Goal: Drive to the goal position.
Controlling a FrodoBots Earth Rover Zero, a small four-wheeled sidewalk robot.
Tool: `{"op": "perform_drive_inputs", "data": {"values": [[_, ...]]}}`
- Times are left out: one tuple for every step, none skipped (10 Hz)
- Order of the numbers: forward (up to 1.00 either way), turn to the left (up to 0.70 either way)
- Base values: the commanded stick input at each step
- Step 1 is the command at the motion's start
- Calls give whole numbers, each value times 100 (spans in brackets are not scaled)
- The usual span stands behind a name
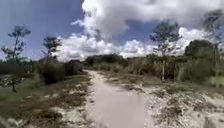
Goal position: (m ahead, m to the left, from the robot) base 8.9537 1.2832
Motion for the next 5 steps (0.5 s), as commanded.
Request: {"op": "perform_drive_inputs", "data": {"values": [[85,0],[85,0],[85,11],[85,25],[85,34]]}}
